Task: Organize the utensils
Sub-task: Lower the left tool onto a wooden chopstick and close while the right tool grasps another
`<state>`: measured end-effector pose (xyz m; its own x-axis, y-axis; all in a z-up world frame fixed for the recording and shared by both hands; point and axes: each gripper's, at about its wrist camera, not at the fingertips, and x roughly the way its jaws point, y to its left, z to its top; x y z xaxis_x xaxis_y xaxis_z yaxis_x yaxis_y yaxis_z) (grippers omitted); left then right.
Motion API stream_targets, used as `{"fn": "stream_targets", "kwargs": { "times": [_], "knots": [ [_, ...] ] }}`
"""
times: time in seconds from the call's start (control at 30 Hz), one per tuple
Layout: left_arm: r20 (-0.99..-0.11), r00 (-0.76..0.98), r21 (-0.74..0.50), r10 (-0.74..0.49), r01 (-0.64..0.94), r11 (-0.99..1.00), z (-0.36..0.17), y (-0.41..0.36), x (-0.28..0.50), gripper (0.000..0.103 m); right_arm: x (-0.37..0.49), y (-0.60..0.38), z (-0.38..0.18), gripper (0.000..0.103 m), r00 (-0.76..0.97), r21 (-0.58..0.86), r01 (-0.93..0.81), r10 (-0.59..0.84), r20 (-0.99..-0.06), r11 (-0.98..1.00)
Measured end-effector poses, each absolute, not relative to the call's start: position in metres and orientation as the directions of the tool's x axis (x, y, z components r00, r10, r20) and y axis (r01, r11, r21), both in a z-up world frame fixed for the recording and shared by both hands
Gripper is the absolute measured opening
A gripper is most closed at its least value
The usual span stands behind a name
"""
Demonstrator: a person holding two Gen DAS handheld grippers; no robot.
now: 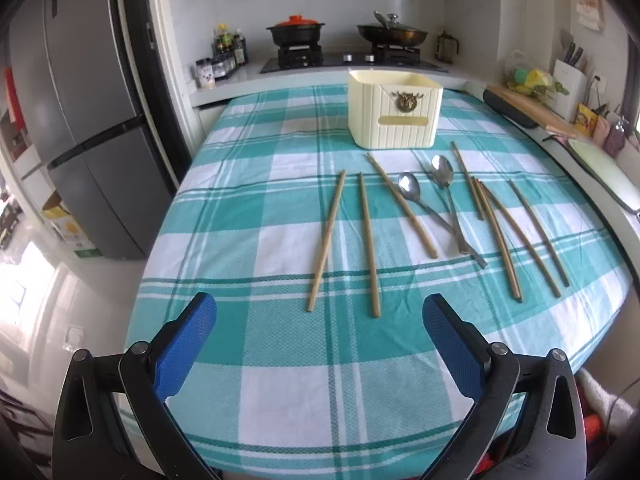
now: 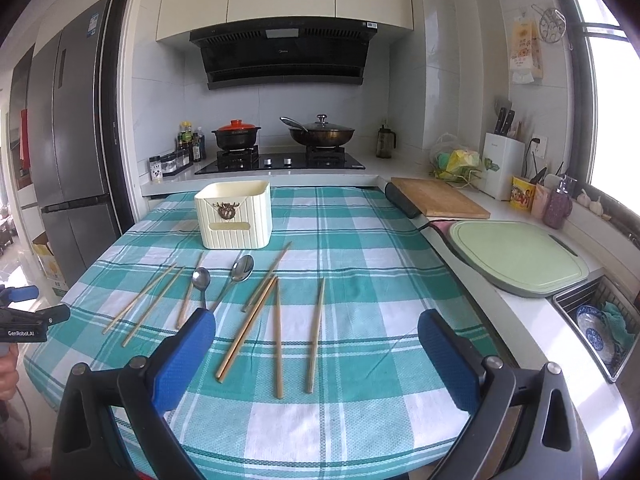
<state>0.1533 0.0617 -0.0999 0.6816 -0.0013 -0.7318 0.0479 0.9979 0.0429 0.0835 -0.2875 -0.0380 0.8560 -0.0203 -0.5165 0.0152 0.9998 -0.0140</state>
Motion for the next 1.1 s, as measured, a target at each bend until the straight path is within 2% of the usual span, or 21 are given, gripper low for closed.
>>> {"fn": "stream_targets", "kwargs": {
  "times": [0.13, 0.3, 0.47, 0.6, 0.73, 0.83, 0.93, 0.97, 1.07, 1.1],
  "knots": [
    [-0.788, 0.61, -0.029, -0.089, 0.108, 0.994, -0.12, 0.071, 0.184, 0.103, 0.109, -0.302, -0.059, 0.103, 0.808, 0.009, 0.025, -0.015, -0.589, 1.0],
    [-0.837, 0.538, -0.007, -0.098, 0.17, 0.985, -0.14, 0.069, 0.23, 0.102, 0.155, -0.321, -0.096, 0.103, 0.69, 0.055, 0.027, 0.021, -0.724, 0.998],
    [-0.875, 0.474, 0.006, -0.1, 0.215, 0.976, -0.159, 0.067, 0.279, 0.102, 0.192, -0.325, -0.129, 0.102, 0.589, 0.079, -0.002, 0.065, -0.806, 0.997],
    [-0.896, 0.437, 0.032, -0.075, 0.233, 0.972, -0.173, 0.066, 0.316, 0.102, 0.218, -0.321, -0.146, 0.092, 0.526, 0.077, -0.021, 0.077, -0.847, 0.997],
    [-0.914, 0.402, 0.037, -0.064, 0.239, 0.97, -0.184, 0.064, 0.342, 0.1, 0.24, -0.32, -0.157, 0.09, 0.471, 0.085, -0.039, 0.093, -0.877, 0.996],
    [-0.923, 0.383, 0.066, -0.044, 0.269, 0.961, -0.191, 0.06, 0.355, 0.09, 0.257, -0.318, -0.165, 0.09, 0.429, 0.096, -0.064, 0.114, -0.896, 0.993],
    [-0.929, 0.364, 0.047, -0.06, 0.277, 0.96, -0.194, 0.061, 0.366, 0.089, 0.275, -0.316, -0.173, 0.09, 0.389, 0.115, -0.085, 0.139, -0.911, 0.99],
    [-0.932, 0.356, 0.04, -0.063, 0.274, 0.961, -0.195, 0.063, 0.369, 0.089, 0.281, -0.315, -0.176, 0.088, 0.378, 0.115, -0.094, 0.142, -0.915, 0.989],
    [-0.939, 0.335, 0.016, -0.081, 0.277, 0.961, -0.194, 0.063, 0.379, 0.084, 0.3, -0.311, -0.188, 0.07, 0.333, 0.102, -0.117, 0.136, -0.933, 0.988],
    [-0.941, 0.327, 0.009, -0.087, 0.281, 0.96, -0.195, 0.062, 0.382, 0.081, 0.305, -0.308, -0.187, 0.069, 0.353, 0.081, -0.131, 0.122, -0.928, 0.988]
  ]
}}
